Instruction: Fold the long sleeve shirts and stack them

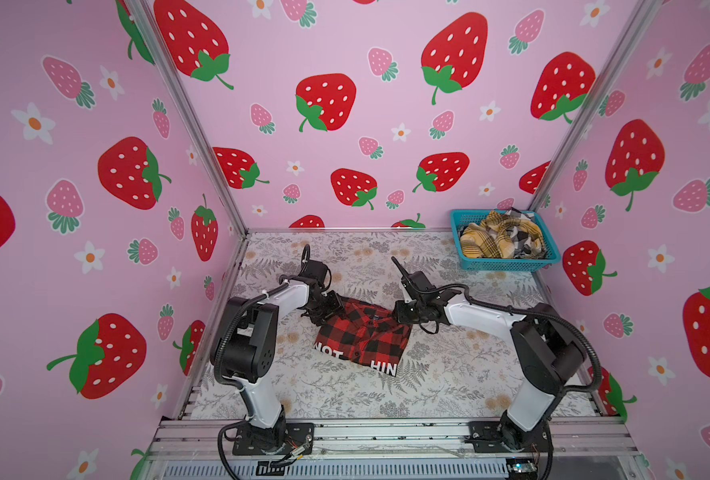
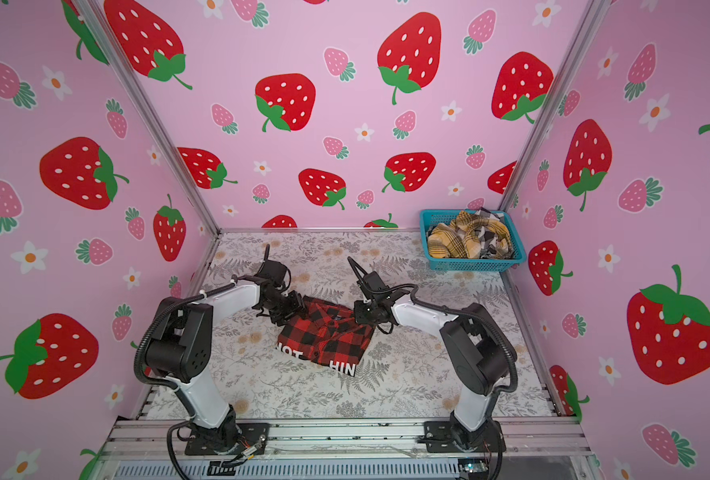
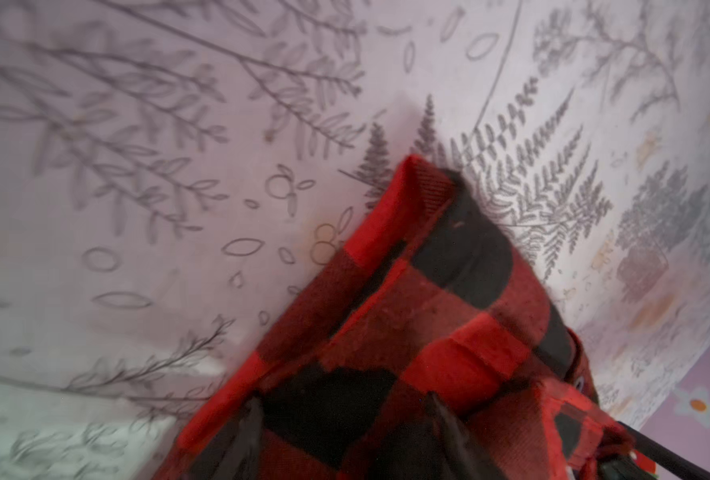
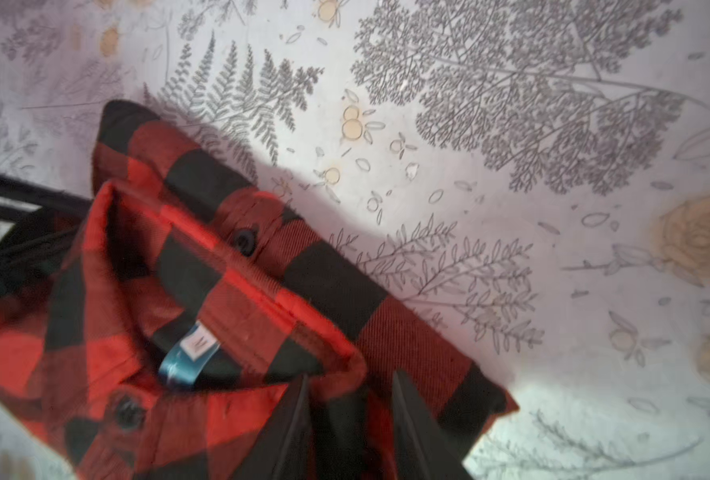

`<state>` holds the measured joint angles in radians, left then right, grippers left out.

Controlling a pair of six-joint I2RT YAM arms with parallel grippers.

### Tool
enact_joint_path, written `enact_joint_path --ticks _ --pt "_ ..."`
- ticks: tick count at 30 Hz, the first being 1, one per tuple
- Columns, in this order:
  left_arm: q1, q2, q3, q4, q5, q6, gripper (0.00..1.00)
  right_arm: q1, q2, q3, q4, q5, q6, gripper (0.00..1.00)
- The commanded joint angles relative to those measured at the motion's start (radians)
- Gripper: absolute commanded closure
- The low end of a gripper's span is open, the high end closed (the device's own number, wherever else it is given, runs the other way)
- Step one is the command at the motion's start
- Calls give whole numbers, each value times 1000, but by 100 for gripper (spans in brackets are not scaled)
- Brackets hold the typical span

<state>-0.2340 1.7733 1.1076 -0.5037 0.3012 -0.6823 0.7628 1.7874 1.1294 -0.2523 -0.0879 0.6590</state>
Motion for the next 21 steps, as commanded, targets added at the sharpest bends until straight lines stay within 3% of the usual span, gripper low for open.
enact_joint_path --ticks 1,3,5,8,11,13,18,21 --pt "-5 -82 14 -64 -47 -22 31 -7 -24 60 -59 46 -28 44" --pt "-5 -127 13 -96 -47 -20 29 -7 -79 26 -72 60 -17 32" --pt "-5 -178 6 -122 -55 -16 27 -11 -137 -26 -74 53 -13 31" --pt "-5 -244 2 -158 -72 -15 31 -16 -223 -139 -20 -31 14 40" --pt "-8 -294 -18 -151 -44 -21 44 -29 -267 -204 23 -105 25 53" --pt "-24 -311 -38 -112 -9 -34 54 -46 -284 -253 73 -155 42 55" --pt "-75 -220 -45 -28 96 -43 70 -65 -292 -330 188 -272 86 69" --pt "-82 -162 -45 -3 96 -49 77 -61 -286 -365 238 -305 127 73"
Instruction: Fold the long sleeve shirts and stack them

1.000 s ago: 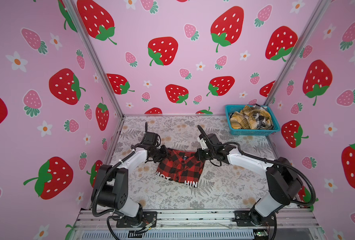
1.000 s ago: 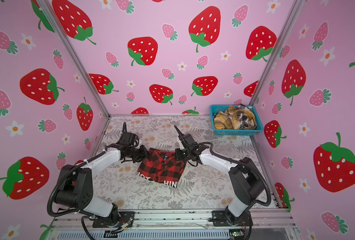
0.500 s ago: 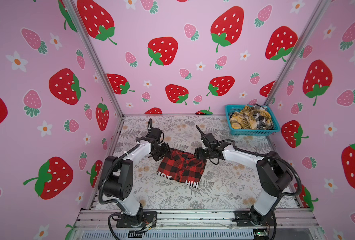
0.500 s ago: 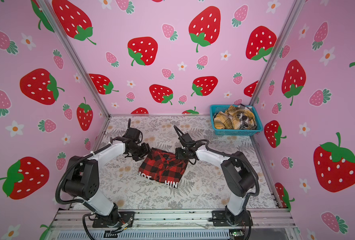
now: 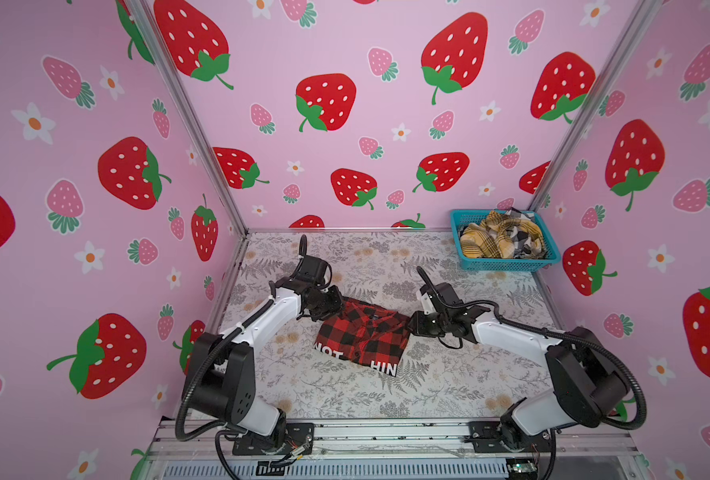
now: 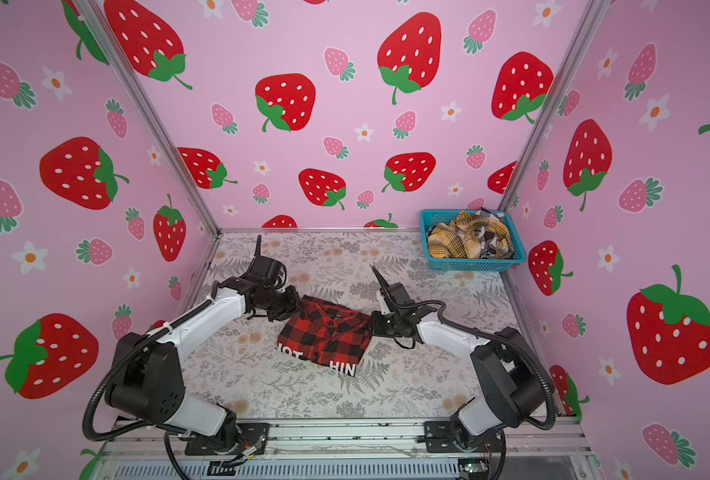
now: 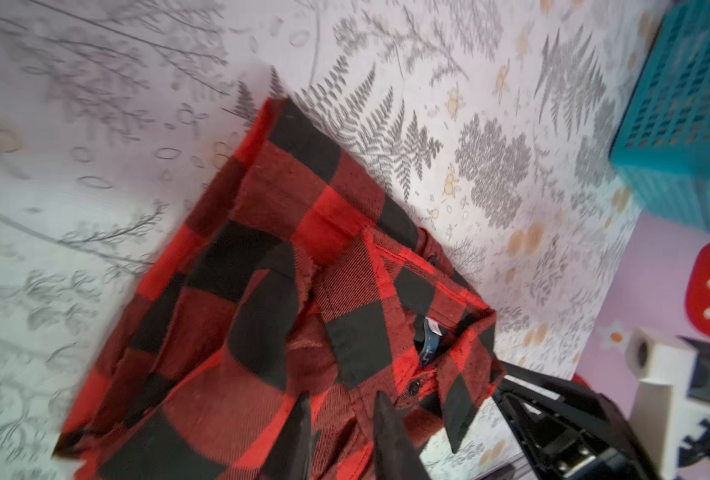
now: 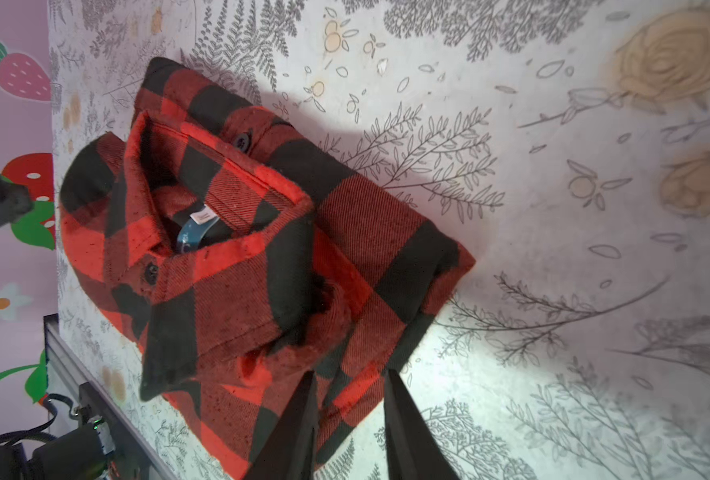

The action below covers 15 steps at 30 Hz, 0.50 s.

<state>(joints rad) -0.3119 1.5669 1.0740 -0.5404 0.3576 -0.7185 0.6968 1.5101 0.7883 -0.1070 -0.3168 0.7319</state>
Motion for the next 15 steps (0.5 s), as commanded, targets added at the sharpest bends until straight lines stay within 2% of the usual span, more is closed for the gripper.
enact_joint_path --ticks 1,8,15 --pt "-4 62 -9 38 40 -15 78 8 -10 -37 110 -84 67 73" --pt "-5 130 6 48 34 -15 83 34 44 -49 169 -119 98 68" --pt "-5 152 6 58 40 -18 85 66 60 -58 167 -94 119 64"
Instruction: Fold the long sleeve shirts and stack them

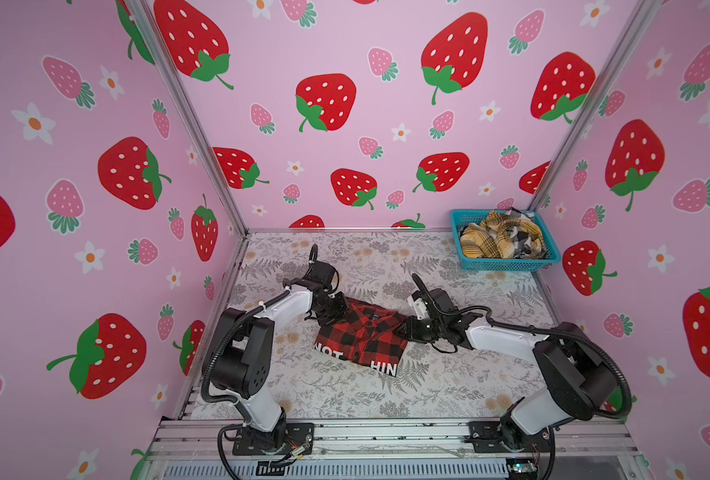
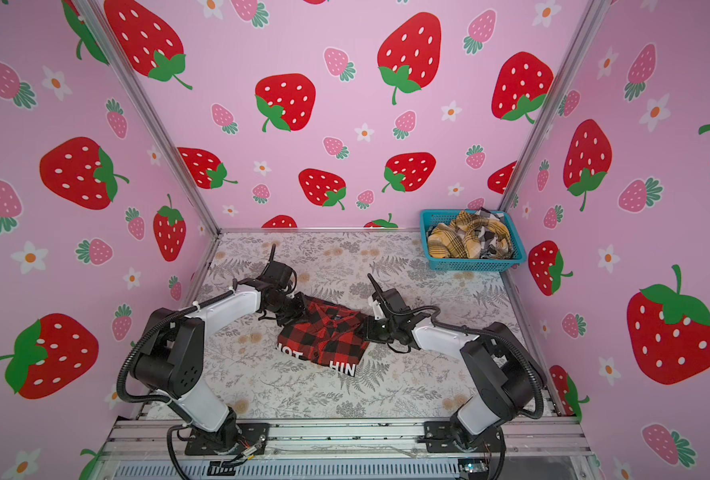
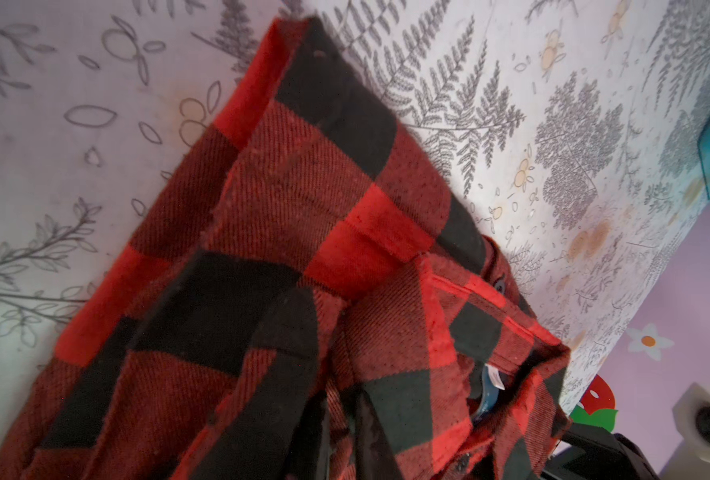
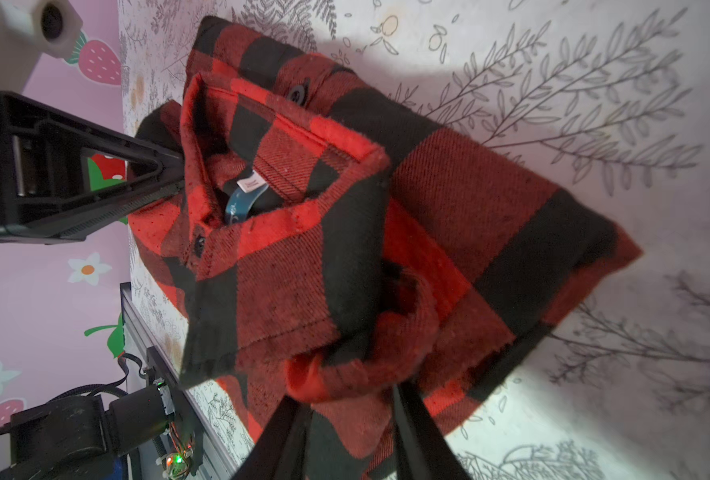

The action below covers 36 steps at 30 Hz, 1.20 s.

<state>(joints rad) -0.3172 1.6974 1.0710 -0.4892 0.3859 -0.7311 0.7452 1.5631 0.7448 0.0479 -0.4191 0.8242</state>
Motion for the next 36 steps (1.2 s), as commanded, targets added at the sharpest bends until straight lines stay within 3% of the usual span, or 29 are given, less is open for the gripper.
enact_joint_path --ticks 1,8,15,24,29,31,34,36 --pt "-2 25 8 7 11 -7 85 20 3 -17 6 19 31 64" --pt "-1 38 6 7 16 -3 86 28 -82 -70 -48 85 57 60" --pt "-1 32 4 8 18 -2 86 67 -51 -61 -5 54 67 60" --pt "-2 28 6 5 20 1 86 68 -49 -81 26 48 85 76" --pt "-1 28 16 3 23 1 87 71 -31 -68 14 57 88 63" --pt "-2 27 16 4 23 -1 87 70 -23 -70 6 61 93 63" --pt "-3 27 18 4 25 1 87 76 -10 -77 10 53 109 67" --pt "-3 28 16 3 24 0 88 86 -7 -80 25 49 115 75"
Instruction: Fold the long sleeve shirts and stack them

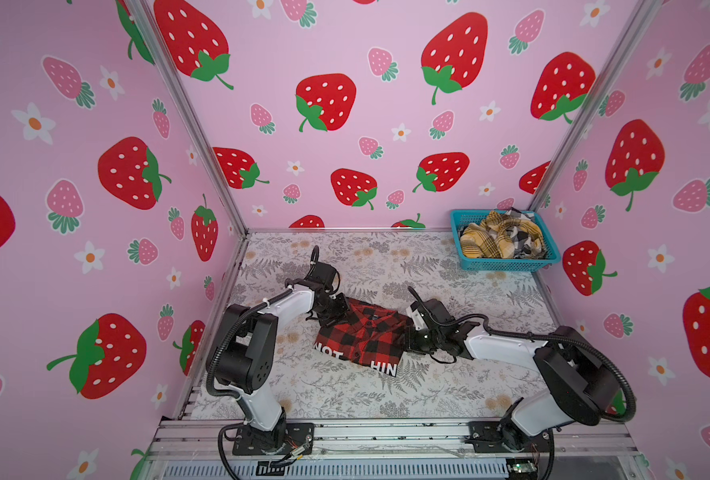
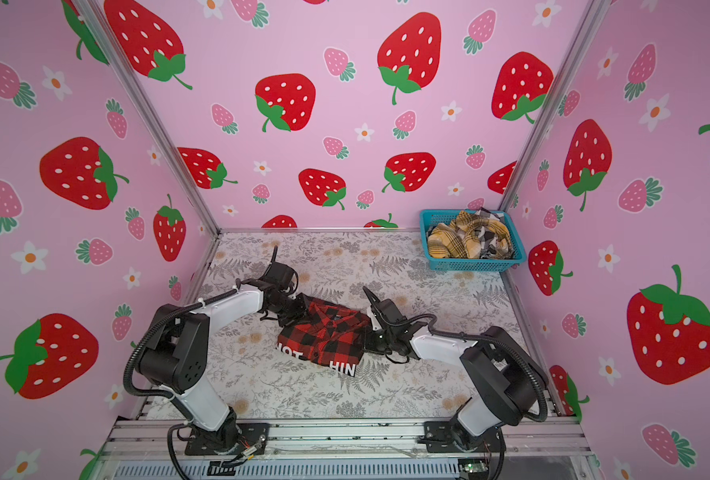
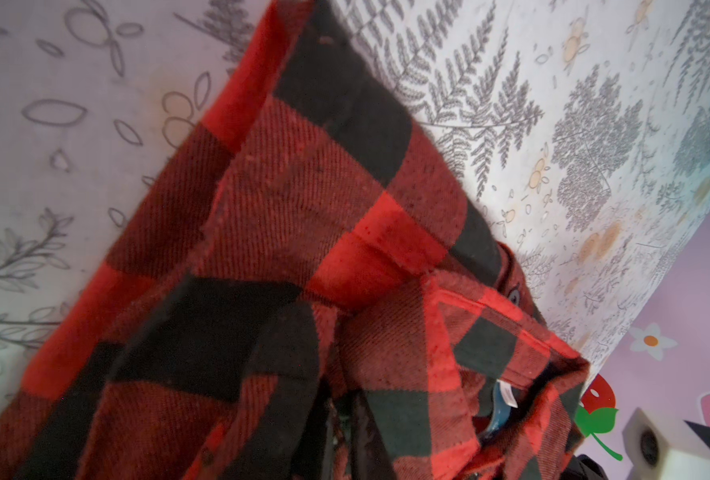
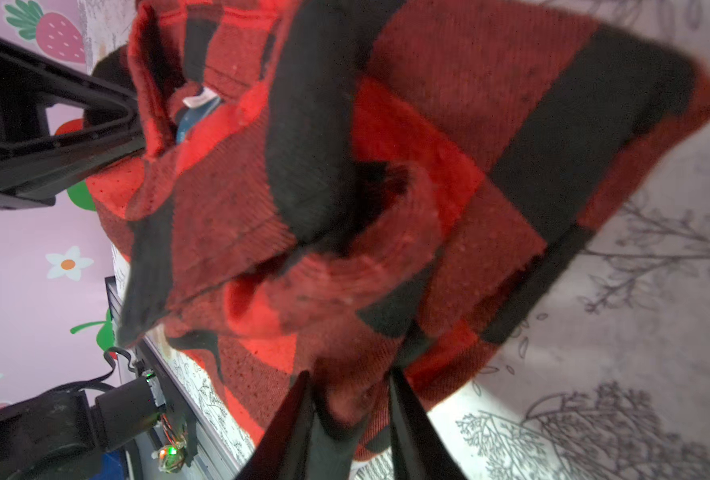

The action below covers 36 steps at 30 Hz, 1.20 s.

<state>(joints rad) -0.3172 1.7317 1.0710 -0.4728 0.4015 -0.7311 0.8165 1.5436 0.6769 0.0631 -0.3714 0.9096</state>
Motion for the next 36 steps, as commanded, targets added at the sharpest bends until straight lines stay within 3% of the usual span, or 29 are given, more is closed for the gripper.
enact_joint_path --ticks 1,6,14,18,20,21,24,27,30,34,36 --pt "-3 -6 17 -13 8 0 88 16 12 -11 10 2 27 80" --pt "-3 0 14 -15 3 -1 89 28 -39 -20 -10 23 36 100" --pt "-6 18 20 -12 -3 -2 90 83 -262 -107 -197 177 139 100" --pt "-15 31 26 -7 6 -6 89 80 -226 -168 -161 132 177 100" --pt "-18 27 28 3 20 -12 80 76 -180 -146 -169 115 158 100" --pt "-19 19 30 -1 21 -17 73 70 -159 -132 -176 108 141 96" --pt "-21 -47 39 -18 26 -33 51 59 -138 -64 -261 148 77 59" --pt "-20 -153 62 -87 -5 -33 43 59 -197 10 -370 235 25 49" --pt "-17 -252 52 -152 -42 -20 46 58 -231 89 -480 322 -21 49" --pt "-16 -348 -54 -133 13 -44 64 59 -205 146 -466 312 -75 51" --pt "-16 -367 -118 -88 48 -59 69 57 -166 188 -457 323 -112 49"
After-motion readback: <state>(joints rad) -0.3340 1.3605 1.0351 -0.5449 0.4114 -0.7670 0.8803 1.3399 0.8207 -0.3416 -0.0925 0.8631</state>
